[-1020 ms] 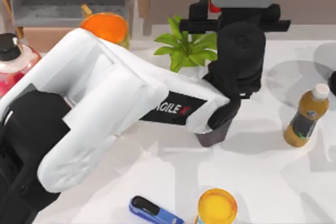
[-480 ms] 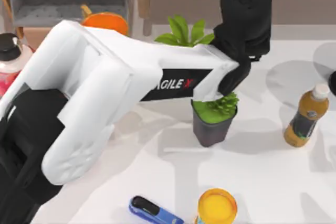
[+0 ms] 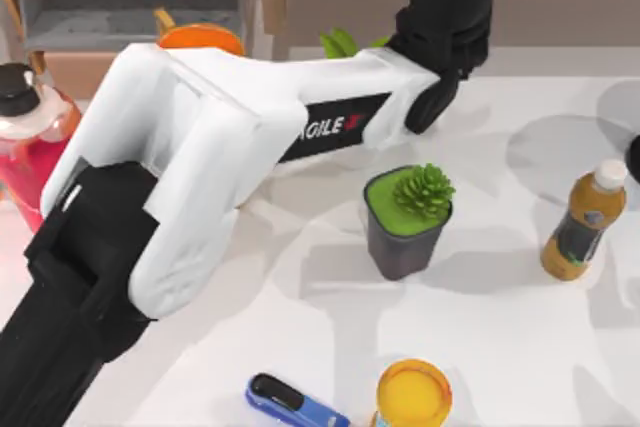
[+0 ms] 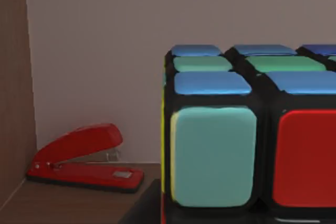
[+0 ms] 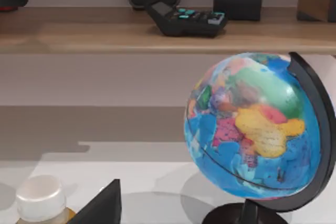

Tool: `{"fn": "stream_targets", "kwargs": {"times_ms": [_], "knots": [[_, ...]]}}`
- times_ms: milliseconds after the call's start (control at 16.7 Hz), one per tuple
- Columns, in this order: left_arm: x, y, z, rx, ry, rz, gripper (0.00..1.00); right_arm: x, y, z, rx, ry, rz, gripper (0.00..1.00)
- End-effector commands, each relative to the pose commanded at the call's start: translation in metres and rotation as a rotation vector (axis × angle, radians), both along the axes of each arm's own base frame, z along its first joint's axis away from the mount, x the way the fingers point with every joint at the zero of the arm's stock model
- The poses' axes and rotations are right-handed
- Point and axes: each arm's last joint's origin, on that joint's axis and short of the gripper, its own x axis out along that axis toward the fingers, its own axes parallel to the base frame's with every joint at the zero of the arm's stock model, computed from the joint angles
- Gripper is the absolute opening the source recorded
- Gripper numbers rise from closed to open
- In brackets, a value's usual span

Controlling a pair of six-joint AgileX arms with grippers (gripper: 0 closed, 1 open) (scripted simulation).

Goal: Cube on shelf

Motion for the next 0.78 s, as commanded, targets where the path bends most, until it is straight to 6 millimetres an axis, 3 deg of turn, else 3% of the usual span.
{"fn": "stream_targets", "kwargs": {"times_ms": [120, 360, 780], "knots": [[0.0067, 0.0012, -0.0152, 0.014, 0.035, 0.008, 0.0, 0.0, 0.0, 0.0, 0.0, 0.0, 0.0, 1.0], [0.0074, 0.0013, -0.0176, 0.016, 0.041, 0.009, 0.0, 0.0, 0.0, 0.0, 0.0, 0.0, 0.0, 1.0], [0.0074, 0.0013, -0.0176, 0.016, 0.041, 0.009, 0.53, 0.0, 0.0, 0.0, 0.0, 0.0, 0.0, 1.0]]}}
